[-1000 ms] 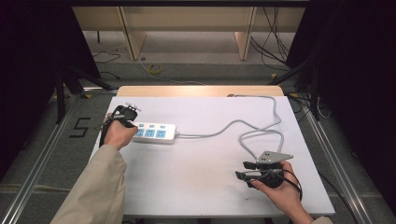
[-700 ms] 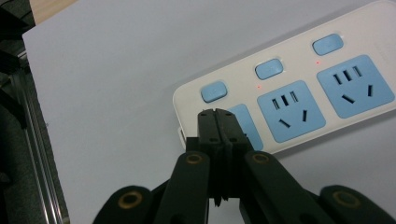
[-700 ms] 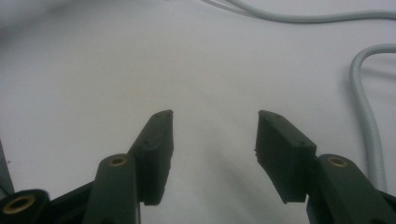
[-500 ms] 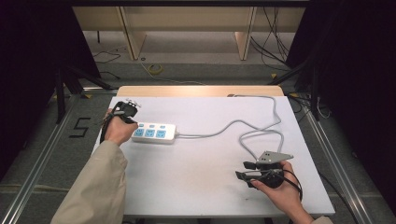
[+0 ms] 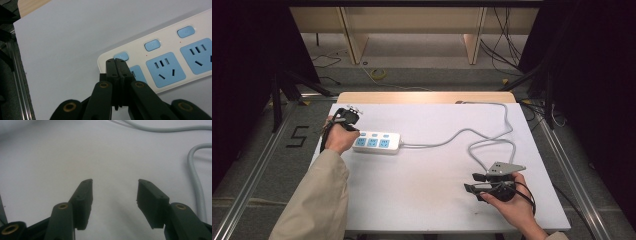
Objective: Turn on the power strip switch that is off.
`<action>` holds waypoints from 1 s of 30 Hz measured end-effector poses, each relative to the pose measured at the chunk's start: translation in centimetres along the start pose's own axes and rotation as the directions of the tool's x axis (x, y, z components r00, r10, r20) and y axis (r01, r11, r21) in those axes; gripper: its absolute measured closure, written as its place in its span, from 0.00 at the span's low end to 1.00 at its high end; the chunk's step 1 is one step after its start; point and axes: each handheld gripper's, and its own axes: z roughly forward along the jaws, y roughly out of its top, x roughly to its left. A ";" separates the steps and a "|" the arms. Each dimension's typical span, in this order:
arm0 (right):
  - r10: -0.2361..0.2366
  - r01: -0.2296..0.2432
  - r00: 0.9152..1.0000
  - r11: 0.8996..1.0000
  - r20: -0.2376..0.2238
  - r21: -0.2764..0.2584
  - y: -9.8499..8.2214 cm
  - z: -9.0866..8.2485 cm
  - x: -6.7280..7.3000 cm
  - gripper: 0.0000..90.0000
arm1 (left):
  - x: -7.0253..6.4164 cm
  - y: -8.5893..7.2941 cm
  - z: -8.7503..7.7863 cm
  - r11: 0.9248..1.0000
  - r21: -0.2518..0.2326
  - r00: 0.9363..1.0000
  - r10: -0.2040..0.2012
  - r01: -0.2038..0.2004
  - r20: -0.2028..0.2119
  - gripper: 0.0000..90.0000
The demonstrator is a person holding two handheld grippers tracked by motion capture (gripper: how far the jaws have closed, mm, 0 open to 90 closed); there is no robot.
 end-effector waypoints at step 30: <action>-0.001 0.001 1.000 1.000 0.000 -0.001 0.0 0.0 0.0 0.53 | -0.1 0.5 1.4 1.000 0.009 1.000 0.023 -0.022 -0.021 1.00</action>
